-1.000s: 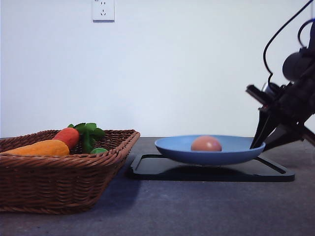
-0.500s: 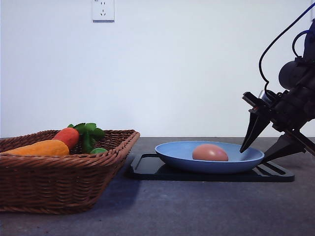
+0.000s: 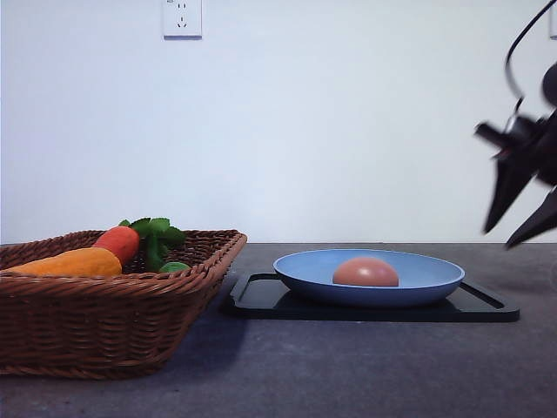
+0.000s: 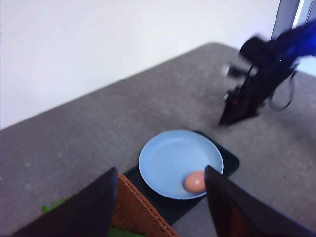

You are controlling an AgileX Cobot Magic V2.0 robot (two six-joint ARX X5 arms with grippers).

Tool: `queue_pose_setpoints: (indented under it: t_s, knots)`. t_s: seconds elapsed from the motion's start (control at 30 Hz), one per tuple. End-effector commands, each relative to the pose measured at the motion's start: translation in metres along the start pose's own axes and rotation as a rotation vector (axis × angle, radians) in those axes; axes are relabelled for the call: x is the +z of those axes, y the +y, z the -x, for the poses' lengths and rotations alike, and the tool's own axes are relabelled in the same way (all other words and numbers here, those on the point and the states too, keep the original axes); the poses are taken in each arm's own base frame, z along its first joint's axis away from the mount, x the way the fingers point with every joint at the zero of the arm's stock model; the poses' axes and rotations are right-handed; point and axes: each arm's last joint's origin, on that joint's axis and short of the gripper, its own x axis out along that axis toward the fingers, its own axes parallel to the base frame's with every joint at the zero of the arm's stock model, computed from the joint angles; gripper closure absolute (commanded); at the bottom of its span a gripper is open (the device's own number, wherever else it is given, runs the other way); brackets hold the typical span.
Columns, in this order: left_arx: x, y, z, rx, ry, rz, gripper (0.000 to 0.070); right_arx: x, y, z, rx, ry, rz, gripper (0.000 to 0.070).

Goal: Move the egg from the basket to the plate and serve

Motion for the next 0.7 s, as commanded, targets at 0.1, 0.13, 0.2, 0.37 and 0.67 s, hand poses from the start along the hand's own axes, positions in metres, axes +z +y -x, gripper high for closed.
queue_pose_setpoints:
  t_s: [0.1,0.13,0.2,0.37,0.67]
  knots:
    - [0.000,-0.002,-0.024,0.059,0.070,-0.029,0.0615,-0.013,0.020,0.034,-0.077,-0.032,0.115,0.0672]
    - [-0.002,-0.002,-0.031,0.078,0.099,-0.042,0.0664,-0.018,0.026,0.042,-0.086,-0.047,0.130,0.0689]
    - [-0.006,0.000,-0.045,0.108,0.160,-0.065,0.0700,-0.028,0.040,0.055,-0.089,-0.084,0.176,0.0700]
    - [-0.024,0.016,-0.078,0.203,0.331,-0.066,0.0700,-0.063,0.081,0.080,-0.124,-0.175,0.351,0.0700]
    - [-0.068,0.058,-0.091,0.364,0.390,0.076,0.0700,-0.131,0.117,0.104,-0.196,-0.424,0.591,0.0700]
